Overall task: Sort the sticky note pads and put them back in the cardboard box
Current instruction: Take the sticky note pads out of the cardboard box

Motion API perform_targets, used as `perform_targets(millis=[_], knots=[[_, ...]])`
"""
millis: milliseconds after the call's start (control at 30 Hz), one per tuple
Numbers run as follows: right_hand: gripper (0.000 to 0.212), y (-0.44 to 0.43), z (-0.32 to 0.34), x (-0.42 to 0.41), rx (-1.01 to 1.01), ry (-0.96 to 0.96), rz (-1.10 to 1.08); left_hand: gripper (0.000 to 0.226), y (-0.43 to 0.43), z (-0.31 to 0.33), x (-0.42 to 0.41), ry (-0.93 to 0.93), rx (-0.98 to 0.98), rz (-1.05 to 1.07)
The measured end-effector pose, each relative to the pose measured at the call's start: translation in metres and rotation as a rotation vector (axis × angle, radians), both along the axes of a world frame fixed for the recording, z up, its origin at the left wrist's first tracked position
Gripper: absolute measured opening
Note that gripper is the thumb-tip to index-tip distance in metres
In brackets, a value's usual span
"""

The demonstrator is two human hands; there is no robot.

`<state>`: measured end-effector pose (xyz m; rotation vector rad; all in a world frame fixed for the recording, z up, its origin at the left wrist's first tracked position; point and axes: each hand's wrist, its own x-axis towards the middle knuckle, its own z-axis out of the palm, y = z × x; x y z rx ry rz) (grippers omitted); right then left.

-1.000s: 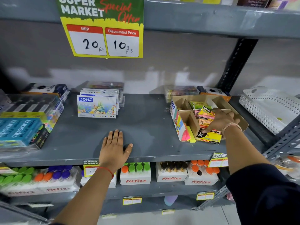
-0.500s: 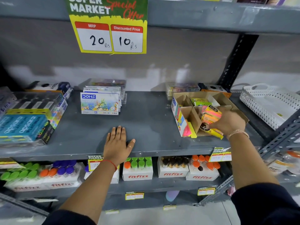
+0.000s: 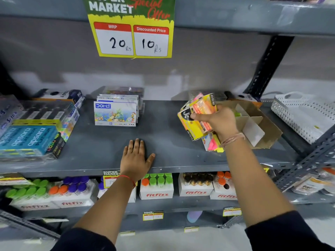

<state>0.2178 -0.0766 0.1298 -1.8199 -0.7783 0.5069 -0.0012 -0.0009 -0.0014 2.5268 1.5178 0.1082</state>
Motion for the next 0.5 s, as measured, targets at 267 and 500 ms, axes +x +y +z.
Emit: perform_targets(millis=[267,500], knots=[[0.063,0.021,-0.032,-0.009,-0.168,-0.037,0.192,0.087,0.001,-0.001,0.0,0.005,0.004,-0.007],[0.063,0.029,-0.037,-0.008,-0.394,-0.103,0.415,0.093,0.002,-0.003,0.0,0.021,0.021,-0.009]])
